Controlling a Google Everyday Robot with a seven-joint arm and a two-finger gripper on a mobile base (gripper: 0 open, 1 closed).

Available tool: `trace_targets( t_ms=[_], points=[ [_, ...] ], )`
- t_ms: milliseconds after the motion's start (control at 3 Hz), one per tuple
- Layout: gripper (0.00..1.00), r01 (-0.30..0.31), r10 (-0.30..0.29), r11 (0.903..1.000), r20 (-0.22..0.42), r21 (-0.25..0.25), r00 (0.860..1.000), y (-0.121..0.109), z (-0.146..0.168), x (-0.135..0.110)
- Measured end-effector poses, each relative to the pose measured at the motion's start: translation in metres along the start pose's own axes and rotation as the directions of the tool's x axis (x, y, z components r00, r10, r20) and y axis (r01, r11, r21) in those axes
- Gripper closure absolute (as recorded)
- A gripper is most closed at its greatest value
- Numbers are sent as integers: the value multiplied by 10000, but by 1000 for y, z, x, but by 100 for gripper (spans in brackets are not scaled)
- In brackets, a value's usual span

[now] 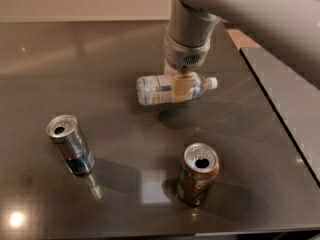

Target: Move blue plastic bottle near redbull can

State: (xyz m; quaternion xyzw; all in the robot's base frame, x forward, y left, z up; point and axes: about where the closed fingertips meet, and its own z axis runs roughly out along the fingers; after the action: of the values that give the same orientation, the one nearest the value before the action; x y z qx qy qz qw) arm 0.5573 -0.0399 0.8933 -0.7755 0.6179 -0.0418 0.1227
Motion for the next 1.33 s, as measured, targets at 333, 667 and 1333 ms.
trace_targets(
  t_ms=[333,667,1333],
  points=[
    [100,1487,-1485,9887,-136,211,9888,21,-6,-35],
    [100,2912,-2904,9564,-341,208,9563,41,-3,-68],
    [82,4931,-4936,8697,-326,-225,8691,63,10,-119]
  ],
)
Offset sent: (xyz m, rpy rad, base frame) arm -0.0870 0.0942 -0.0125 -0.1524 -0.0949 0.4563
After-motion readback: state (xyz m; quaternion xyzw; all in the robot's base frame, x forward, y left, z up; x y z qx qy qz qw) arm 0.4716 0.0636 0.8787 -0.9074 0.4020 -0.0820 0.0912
